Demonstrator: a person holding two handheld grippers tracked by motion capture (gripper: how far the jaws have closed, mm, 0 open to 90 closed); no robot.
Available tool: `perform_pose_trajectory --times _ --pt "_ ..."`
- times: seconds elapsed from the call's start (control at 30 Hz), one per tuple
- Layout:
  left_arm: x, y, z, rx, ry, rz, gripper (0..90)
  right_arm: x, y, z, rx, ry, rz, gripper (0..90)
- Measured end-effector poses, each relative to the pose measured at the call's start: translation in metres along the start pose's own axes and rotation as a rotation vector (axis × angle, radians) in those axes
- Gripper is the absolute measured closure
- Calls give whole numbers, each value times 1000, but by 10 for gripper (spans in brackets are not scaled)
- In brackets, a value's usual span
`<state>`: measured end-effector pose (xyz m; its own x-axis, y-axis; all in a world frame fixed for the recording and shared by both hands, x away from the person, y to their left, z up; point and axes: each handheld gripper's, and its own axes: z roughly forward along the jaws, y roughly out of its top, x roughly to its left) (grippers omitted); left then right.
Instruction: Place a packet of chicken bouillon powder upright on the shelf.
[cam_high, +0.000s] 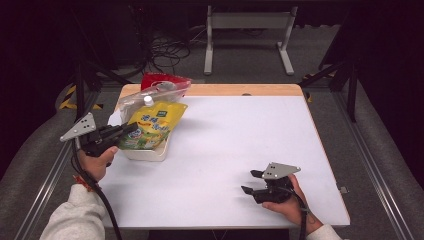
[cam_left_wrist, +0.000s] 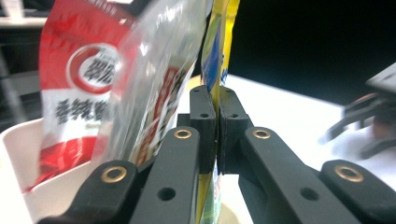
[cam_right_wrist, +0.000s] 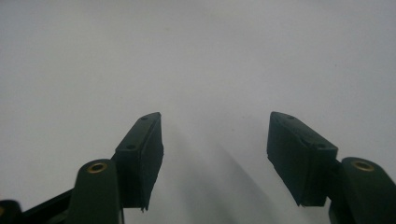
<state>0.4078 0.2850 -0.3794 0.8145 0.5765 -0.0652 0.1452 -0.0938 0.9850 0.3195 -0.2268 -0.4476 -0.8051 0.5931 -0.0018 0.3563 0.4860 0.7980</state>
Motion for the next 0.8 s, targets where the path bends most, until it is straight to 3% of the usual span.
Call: perform_pose_trajectory --times 0.03,0.13,0.23,0.3,0.37,0.5,0.63,0.8 --pt "-1 -3 7 76 47 37 839 0 0 0 0 0 -1 355" --pt "1 -7 6 75 63 30 828 0 -1 0 1 1 -1 352" --pt "6 -9 -1 62 113 16 800 0 -1 -1 0 2 0 351" --pt "7 -10 -6 86 128 32 747 1 -1 0 2 4 -2 350" --pt "5 -10 -10 118 178 69 717 1 0 0 5 7 -5 347" --pt "7 -13 -23 110 201 56 720 1 0 0 6 6 -3 347" --pt "9 -16 -31 127 187 57 832 1 0 1 10 5 -4 351" --pt "2 -17 -27 200 216 102 882 1 2 2 8 12 -4 350"
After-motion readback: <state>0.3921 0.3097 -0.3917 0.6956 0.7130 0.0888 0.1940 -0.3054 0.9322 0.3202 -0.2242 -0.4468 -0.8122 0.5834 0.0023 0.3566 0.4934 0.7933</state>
